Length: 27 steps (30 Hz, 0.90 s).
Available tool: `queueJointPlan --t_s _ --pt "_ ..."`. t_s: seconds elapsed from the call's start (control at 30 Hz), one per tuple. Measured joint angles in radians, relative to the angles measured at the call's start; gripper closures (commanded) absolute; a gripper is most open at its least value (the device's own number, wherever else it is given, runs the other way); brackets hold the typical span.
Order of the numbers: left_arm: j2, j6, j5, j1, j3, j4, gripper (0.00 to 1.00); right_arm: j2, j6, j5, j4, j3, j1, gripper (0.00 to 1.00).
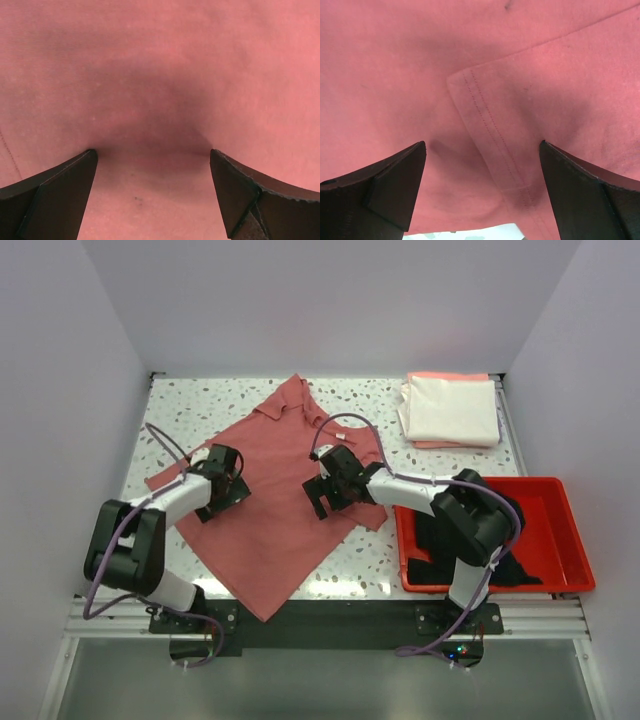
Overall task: Fold and stack the t-shirts
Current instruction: Flatten the tshirt out
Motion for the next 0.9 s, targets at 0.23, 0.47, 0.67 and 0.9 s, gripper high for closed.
queueJointPlan --t_s 0.23,0.47,0.67,0.9 --pt "0.211 0.011 -0.036 0.070 0.214 -0.037 0.00 0.007 0.030 -0.001 0.036 -0.016 0.016 0.01" --pt "0.420 0.063 -0.026 0.167 0.484 -0.079 0.00 -0.023 0.106 -0.024 0.096 -0.062 0.115 0.01" --pt "0.630 0.148 0.005 0.263 0.804 -0.146 0.00 -0.026 0.164 0.002 0.095 -0.054 0.254 0.01" --pt "0.618 0.198 0.037 0.318 0.811 -0.146 0.00 -0.013 0.167 0.061 0.027 0.092 0.266 0.01"
